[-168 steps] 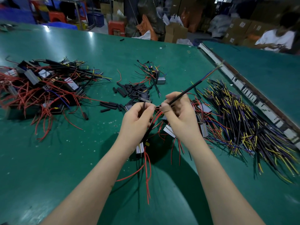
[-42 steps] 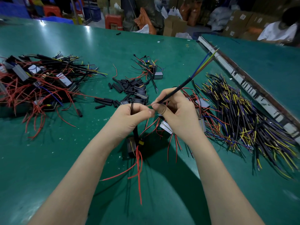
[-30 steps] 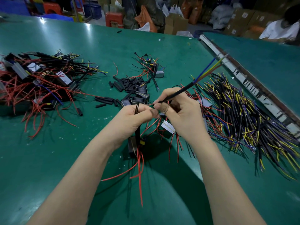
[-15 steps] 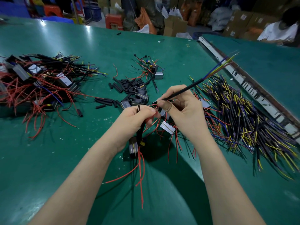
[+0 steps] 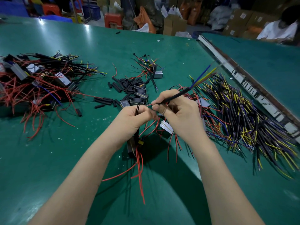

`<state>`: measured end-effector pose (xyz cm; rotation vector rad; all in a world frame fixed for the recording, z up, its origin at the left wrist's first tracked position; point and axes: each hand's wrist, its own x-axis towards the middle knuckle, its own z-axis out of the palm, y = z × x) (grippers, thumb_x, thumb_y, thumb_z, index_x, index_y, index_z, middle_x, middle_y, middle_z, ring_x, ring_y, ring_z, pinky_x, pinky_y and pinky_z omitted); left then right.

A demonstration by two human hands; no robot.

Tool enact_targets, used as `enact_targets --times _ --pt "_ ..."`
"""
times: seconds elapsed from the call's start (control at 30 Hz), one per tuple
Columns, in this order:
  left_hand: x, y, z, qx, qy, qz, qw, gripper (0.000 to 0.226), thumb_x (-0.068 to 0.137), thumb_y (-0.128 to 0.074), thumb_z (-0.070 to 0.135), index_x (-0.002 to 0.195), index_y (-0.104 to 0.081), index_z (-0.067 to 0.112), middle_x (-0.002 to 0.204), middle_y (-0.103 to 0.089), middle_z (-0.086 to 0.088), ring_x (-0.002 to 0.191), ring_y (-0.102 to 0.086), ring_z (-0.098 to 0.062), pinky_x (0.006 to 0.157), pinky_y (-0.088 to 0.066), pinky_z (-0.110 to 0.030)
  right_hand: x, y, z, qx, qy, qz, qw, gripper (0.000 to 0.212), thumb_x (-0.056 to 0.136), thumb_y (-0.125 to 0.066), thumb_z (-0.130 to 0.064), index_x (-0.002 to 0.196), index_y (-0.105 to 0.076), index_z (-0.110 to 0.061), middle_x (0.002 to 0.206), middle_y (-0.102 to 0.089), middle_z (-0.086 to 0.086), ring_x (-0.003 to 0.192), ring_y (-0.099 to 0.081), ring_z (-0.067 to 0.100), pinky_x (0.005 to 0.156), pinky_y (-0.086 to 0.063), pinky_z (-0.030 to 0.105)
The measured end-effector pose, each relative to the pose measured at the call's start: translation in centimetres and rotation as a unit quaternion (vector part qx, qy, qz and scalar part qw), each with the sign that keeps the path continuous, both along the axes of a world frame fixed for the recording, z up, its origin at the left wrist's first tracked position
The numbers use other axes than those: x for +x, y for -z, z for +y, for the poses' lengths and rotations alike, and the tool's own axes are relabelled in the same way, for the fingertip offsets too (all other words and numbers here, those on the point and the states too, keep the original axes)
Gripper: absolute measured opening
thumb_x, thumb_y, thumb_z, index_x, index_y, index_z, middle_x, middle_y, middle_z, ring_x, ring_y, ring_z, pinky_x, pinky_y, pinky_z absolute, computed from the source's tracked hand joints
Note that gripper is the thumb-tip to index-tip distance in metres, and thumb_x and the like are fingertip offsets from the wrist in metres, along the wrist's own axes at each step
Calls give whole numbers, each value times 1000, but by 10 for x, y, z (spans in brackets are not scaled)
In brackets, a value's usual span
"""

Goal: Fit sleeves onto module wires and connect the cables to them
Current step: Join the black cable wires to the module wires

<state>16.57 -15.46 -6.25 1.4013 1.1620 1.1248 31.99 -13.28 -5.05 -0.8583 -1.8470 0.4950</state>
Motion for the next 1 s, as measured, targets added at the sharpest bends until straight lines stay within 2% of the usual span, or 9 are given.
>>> enact_targets --times 0.07,0.17,0.2,0.3,0.4,0.53,0.63,0.8,1.0 --pt "0 2 2 3 -46 24 999 20 87 -64 21 68 -68 19 74 -59 -3 76 -49 -10 78 -38 -29 -2 3 0 50 22 -46 997 24 83 -68 -8 90 -58 -28 72 -58 -12 62 -50 -3 62 -38 12" --pt "1 5 3 28 -155 92 983 21 84 -64 21 63 -61 21 54 -48 13 54 -37 -3 59 -32 -24 -8 6 -1 54 27 -93 994 13 86 -60 -21 93 -53 -28 80 -64 -6 77 -60 16 66 -51 37" --pt "2 5 2 45 -186 119 974 22 85 -62 20 63 -60 22 48 -46 14 48 -34 -2 52 -30 -20 -9 7 -1 51 33 -96 994 12 86 -60 -24 93 -52 -29 81 -65 -4 75 -60 14 65 -51 38" --pt "7 3 -2 110 -241 166 950 18 87 -57 22 71 -62 15 53 -52 9 52 -40 -5 54 -32 -23 -11 8 -2 48 58 -64 995 16 87 -65 -20 91 -53 -30 81 -66 -8 62 -48 -6 59 -37 19" --pt "9 2 -4 172 -256 181 934 19 91 -55 20 80 -62 6 70 -59 -1 65 -45 -16 61 -34 -32 -13 6 -4 3 32 17 999 16 87 -67 -10 89 -56 -23 75 -59 -12 57 -48 -5 58 -32 8" --pt "10 0 -6 210 -240 158 934 15 94 -54 15 84 -62 7 77 -57 10 74 -47 -6 66 -34 -20 -16 2 -6 -74 -12 130 989 25 85 -66 -8 87 -48 -26 79 -62 -6 66 -57 13 61 -45 21" --pt "11 0 -6 223 -228 143 937 11 95 -53 13 88 -62 11 82 -58 8 78 -48 -5 70 -35 -11 -14 0 -3 -144 -48 191 970 32 84 -66 1 89 -44 -21 80 -63 -4 73 -61 11 70 -48 21" --pt "10 1 -6 217 -197 98 951 11 93 -50 24 85 -57 24 81 -58 12 78 -51 -5 73 -40 -21 -11 -2 -2 -189 -67 197 960 36 85 -63 9 91 -41 -18 79 -63 -4 74 -62 5 74 -49 20" --pt "7 3 -1 159 -172 10 972 20 94 -54 17 78 -62 27 65 -59 23 65 -49 7 63 -38 -9 -10 -4 -4 -193 -78 188 960 37 85 -62 10 90 -40 -20 74 -63 -10 69 -58 5 68 -46 19"
